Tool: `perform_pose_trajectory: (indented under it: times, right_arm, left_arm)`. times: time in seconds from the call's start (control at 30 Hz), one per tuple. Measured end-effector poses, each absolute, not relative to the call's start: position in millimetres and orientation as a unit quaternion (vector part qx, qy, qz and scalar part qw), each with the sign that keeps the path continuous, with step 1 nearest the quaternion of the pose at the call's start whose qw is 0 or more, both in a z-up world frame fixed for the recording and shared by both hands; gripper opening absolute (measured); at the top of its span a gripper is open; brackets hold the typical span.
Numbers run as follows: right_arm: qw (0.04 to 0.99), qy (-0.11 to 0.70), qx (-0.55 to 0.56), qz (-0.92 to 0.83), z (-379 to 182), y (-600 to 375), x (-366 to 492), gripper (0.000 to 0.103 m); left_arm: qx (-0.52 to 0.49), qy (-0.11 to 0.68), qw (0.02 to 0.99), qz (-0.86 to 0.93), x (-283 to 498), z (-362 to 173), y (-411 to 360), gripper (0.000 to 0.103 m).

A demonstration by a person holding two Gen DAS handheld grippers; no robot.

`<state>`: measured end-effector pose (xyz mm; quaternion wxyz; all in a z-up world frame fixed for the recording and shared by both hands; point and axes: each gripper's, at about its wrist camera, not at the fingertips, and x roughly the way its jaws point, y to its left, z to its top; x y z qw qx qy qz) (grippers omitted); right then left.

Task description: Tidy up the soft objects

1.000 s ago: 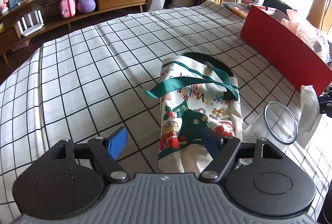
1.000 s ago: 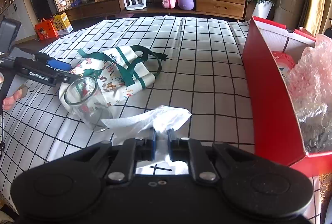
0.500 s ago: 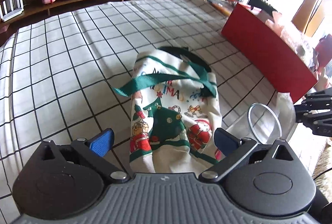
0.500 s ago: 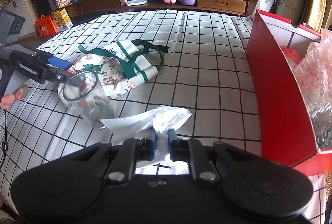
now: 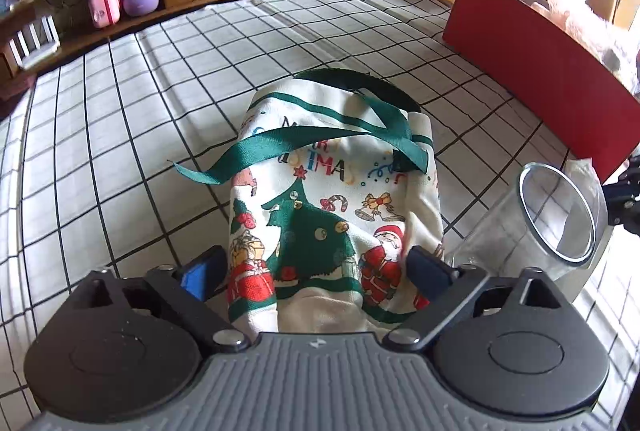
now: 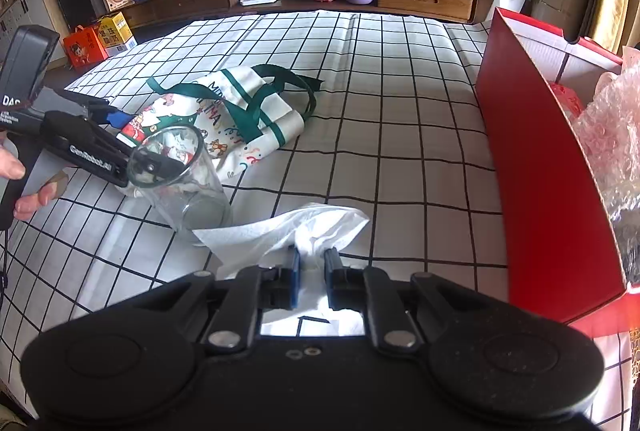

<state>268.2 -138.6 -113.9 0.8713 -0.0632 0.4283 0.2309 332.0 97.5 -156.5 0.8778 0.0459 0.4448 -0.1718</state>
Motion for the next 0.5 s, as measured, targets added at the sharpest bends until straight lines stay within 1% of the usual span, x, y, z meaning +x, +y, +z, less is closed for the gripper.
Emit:
perform_pose_trajectory:
  times: [0.03,0.1,0.13,0.27,0.37,0.5]
  right_arm:
    - [0.871,0.429,-0.063,0.231,-114,-139,268,0.011]
    - [0.871,0.429,-0.062,0.231,-115,-139,268,0.011]
    - [0.871,0.43,-0.062,0.23,-114,-140,268,0.011]
    - [0.872,0.428,-0.061,0.229,-113,-141,266,0.011]
    - [0.873,0.427,-0.06,0.227,-112,-143,264,0.011]
    - [0.878,0.422,-0.058,0.22,-109,-147,263,0.011]
  left_arm:
    - [0.047,0.442,0.879,-0.174,331,-156,96,0.082]
    - [0.044,0.44,0.88,-0.172,330,-152,94,0.063]
    - [0.041,0.441,0.88,-0.172,330,-151,93,0.06]
    - [0.043,0.439,0.881,-0.171,326,-148,90,0.041]
    - [0.036,0.439,0.884,-0.16,324,-145,89,0.034]
    - [0.037,0.43,0.89,-0.144,318,-138,84,0.029]
